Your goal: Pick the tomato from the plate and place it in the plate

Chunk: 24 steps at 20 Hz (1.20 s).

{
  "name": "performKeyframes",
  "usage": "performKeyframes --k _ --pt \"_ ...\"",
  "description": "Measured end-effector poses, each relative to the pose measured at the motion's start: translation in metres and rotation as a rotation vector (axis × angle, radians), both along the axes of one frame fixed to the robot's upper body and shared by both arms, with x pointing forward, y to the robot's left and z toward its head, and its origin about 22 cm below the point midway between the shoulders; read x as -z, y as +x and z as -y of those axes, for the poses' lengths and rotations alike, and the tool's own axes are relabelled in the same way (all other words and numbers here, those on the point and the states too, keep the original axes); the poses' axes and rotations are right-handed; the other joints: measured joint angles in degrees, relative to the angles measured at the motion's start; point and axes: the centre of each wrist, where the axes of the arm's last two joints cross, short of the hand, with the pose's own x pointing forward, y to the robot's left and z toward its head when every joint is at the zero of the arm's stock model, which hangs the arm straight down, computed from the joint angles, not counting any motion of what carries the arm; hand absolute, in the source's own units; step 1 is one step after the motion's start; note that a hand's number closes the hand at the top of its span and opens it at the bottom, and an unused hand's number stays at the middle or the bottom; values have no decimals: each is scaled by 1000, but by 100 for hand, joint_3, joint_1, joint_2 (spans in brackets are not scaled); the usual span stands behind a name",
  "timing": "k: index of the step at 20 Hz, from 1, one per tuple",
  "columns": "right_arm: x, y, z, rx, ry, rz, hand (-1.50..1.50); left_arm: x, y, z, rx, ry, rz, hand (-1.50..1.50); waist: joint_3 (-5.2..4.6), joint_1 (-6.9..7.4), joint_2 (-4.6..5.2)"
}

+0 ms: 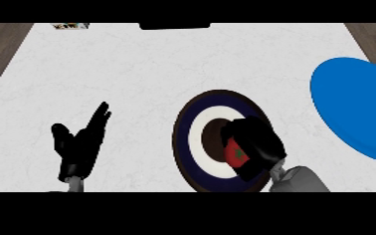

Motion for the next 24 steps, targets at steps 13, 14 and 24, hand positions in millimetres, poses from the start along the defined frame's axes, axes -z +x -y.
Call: performKeyframes --k 13,14,24 --pt "-60 -117 38 484 396 375 150 -2 -9 -6 -26 10 -7 0 3 -126 -1" --pt "-62 -123 42 522 426 395 150 -2 -8 -5 -24 10 -3 0 4 -102 6" --pt "-74 -131 101 786 674 500 150 -5 -3 5 14 10 7 0 5 109 61"
